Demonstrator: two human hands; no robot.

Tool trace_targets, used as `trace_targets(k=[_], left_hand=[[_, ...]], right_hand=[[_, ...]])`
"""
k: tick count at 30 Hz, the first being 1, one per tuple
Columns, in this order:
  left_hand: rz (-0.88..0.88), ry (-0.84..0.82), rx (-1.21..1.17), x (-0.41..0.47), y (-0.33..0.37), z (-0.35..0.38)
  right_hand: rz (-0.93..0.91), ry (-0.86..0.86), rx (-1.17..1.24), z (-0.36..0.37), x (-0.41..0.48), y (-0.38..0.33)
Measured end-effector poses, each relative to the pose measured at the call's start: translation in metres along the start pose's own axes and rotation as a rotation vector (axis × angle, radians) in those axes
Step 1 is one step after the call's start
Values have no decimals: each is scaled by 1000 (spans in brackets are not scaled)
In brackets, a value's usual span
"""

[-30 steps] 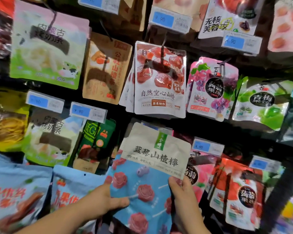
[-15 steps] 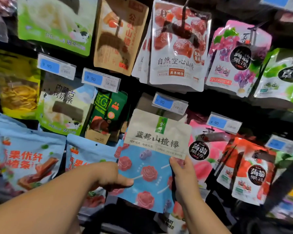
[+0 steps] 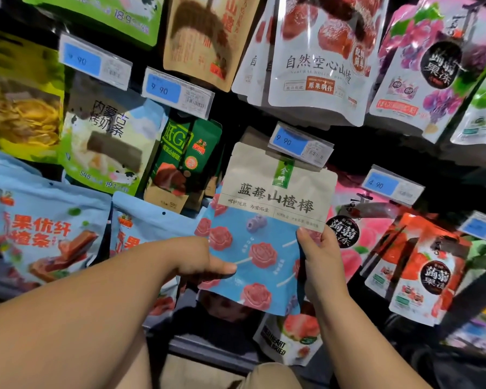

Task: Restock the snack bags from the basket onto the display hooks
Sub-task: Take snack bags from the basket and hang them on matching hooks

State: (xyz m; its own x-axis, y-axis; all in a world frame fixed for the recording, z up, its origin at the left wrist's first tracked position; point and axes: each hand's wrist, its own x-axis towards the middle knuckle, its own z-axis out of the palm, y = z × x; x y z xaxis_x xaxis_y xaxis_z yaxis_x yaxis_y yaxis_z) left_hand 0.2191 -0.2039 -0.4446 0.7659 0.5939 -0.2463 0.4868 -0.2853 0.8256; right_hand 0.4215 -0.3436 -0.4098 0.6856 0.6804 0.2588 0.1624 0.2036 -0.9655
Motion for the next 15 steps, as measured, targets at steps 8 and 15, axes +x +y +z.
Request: trace_targets(k=[8, 15], left_hand=[[46, 33, 0, -1, 13, 3], [61, 95, -81, 1, 23, 5]], right_hand=[[9, -11, 33, -2, 6, -6], [14, -14, 29, -2, 16, -11]])
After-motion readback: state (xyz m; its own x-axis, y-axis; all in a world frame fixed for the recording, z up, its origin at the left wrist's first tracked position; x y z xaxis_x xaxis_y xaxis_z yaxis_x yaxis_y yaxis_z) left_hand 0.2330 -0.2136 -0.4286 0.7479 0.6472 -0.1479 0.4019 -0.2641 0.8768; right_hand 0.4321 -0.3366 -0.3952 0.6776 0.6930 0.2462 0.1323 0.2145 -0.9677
